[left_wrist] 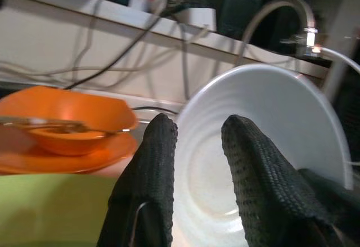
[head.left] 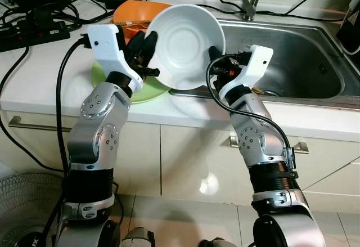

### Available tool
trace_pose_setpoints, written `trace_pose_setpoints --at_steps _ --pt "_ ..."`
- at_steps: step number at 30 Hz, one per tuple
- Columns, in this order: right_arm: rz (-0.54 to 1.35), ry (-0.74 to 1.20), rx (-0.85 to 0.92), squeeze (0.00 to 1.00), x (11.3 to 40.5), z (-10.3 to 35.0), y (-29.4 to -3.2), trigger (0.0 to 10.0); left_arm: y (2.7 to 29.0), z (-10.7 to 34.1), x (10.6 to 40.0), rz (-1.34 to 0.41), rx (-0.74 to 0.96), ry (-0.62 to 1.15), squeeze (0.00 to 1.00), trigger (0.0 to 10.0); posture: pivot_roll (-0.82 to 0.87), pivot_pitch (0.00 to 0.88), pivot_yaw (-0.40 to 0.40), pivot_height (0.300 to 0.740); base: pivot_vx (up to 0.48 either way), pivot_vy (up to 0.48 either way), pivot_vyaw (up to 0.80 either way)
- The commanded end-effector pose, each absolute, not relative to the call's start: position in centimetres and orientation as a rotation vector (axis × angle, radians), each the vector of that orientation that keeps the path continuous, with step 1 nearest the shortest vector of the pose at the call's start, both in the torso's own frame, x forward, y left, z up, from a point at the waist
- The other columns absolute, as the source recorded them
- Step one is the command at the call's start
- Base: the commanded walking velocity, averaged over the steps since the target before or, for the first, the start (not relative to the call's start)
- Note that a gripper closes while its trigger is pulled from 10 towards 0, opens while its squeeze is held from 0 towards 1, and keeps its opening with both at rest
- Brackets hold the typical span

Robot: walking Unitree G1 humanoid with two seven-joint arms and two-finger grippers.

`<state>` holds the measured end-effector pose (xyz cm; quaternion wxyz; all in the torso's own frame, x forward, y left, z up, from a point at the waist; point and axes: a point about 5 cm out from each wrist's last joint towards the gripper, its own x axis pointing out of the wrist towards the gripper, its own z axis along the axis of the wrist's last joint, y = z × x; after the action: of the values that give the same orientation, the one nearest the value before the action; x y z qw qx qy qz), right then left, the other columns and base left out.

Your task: Kitchen organization

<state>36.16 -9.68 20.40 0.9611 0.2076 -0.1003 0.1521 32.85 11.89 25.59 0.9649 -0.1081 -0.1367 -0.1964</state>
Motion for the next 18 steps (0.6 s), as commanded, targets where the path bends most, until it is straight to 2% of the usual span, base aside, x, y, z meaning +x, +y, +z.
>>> trace_pose_setpoints --at_steps 1,5,6,8,9,14,15,18 --pt "0.283 -0.267 0.429 0.00 36.3 21.7 -10.2 0.0 11.5 25.4 32.6 -0.428 -0.215 -0.268 1.00 10.0 0.07 0.070 -0.021 0.718 0.000 0.000 0.00" --pt "0.200 -0.301 0.426 0.00 37.2 22.7 -11.5 0.0 11.1 24.9 32.3 -0.453 -0.173 -0.246 1.00 10.0 0.07 0.072 -0.023 0.718 0.000 0.000 0.00" --pt "0.181 -0.312 0.417 0.00 37.5 23.1 -11.9 0.0 10.8 24.7 32.2 -0.465 -0.155 -0.236 0.60 10.0 0.07 0.071 -0.023 0.718 0.000 0.000 0.00" --pt "0.181 -0.312 0.417 0.00 37.5 23.1 -11.9 0.0 10.8 24.7 32.2 -0.465 -0.155 -0.236 0.60 10.0 0.07 0.071 -0.023 0.718 0.000 0.000 0.00" --pt "0.161 -0.326 0.409 0.00 37.8 23.5 -12.3 0.0 10.6 24.5 32.1 -0.475 -0.144 -0.224 0.00 10.0 0.08 0.070 -0.023 0.718 0.000 0.000 0.00" --pt "0.085 -0.350 0.323 0.00 39.4 25.1 -14.2 0.0 10.1 23.4 31.9 -0.498 -0.117 -0.164 0.00 10.0 0.08 0.067 -0.025 0.718 0.000 0.000 0.00" --pt "0.068 -0.350 0.297 0.00 39.8 25.4 -14.6 10.0 10.0 23.1 31.8 -0.507 -0.112 -0.142 0.00 10.0 0.08 0.065 -0.028 0.718 0.000 0.000 0.00" --pt "0.017 -0.329 0.201 0.00 40.7 25.7 -15.5 10.0 9.4 22.4 31.3 -0.550 -0.092 -0.101 0.00 10.0 0.09 0.066 -0.032 0.718 0.000 0.000 0.00"
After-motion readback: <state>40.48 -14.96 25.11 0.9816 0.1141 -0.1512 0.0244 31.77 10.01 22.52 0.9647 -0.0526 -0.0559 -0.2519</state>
